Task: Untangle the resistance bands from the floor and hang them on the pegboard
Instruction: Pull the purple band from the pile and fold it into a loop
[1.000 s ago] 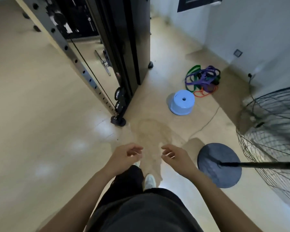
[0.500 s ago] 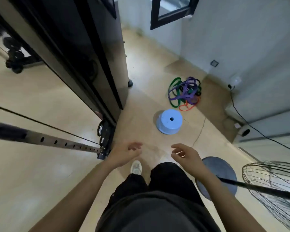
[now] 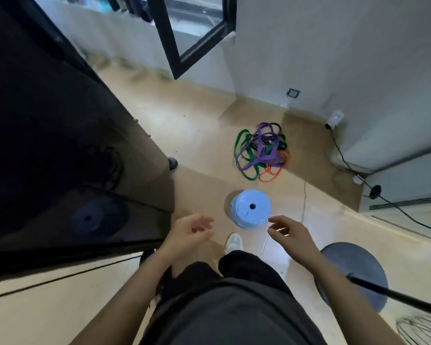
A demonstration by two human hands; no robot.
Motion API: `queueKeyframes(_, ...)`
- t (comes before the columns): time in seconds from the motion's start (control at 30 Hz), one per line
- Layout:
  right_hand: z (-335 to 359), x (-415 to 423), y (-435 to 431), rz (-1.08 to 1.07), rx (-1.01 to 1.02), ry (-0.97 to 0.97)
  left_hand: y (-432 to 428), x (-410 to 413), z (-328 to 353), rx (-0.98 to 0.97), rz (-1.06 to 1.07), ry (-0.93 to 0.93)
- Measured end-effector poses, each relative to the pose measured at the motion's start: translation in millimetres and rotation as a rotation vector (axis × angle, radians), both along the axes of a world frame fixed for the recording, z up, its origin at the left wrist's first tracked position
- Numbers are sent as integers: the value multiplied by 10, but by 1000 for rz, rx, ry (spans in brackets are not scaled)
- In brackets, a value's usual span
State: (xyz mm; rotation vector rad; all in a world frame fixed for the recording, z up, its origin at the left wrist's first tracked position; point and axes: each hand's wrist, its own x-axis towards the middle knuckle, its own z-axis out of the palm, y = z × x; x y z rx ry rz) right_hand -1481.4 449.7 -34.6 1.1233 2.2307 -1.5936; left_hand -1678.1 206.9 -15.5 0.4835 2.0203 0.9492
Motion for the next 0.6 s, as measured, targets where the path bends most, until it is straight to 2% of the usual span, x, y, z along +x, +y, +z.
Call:
queueKeyframes(0.33,32,-1166,1201,-163,13,-11,1359,-1448,-164,3,-103,-40)
queueKeyframes(0.6,252,-1846,2246,-396,66,-89,2647,-2597,-482,-12,-393,-128)
